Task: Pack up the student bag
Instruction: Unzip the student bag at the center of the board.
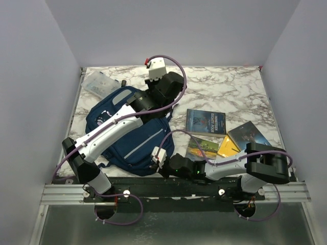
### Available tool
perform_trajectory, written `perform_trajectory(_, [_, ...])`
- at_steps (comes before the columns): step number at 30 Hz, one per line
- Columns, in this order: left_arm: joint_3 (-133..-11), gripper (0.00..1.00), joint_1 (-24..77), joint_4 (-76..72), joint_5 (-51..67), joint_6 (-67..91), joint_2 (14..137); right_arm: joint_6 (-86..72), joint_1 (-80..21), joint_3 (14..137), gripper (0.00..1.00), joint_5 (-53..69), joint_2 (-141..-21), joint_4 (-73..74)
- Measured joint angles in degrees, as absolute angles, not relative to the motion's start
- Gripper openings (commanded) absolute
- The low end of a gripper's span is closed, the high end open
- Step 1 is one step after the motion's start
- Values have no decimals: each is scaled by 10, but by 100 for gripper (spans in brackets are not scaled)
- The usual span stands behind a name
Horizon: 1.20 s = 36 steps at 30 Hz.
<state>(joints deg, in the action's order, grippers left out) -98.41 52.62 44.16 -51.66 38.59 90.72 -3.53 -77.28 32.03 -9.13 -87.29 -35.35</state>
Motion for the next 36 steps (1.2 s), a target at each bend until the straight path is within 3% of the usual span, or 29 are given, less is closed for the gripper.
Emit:
perform_trajectory(6, [-999,0,525,377,-510,316,907,-42,-786,295,0,-125,-881,-383])
perform_trajectory(7, [-987,7,522,371,-483,298,904,-46,-784,276,0,-130,-866,-396])
perform_trajectory(9, [-941,34,514,369,-412,278,891,-52,-777,236,0,-136,-838,-421])
perform_trajectory(11, [-877,54,503,372,-335,266,868,-57,-768,203,0,-137,-821,-446])
perform_trajectory(17, [-679,71,489,392,-110,260,824,-75,-752,137,0,-130,-818,-543])
perform_trajectory(24, [-658,74,547,404,-126,265,890,-101,-746,111,0,-120,-830,-604])
perform_trajectory(29, [-674,71,579,411,-187,264,970,-107,-746,105,0,-121,-820,-602])
perform_trajectory(35, [-698,60,593,432,-253,272,1001,-107,-741,97,0,-130,-812,-600])
perform_trajectory(36, [-699,50,594,433,-257,272,1001,-107,-741,96,0,-130,-812,-601])
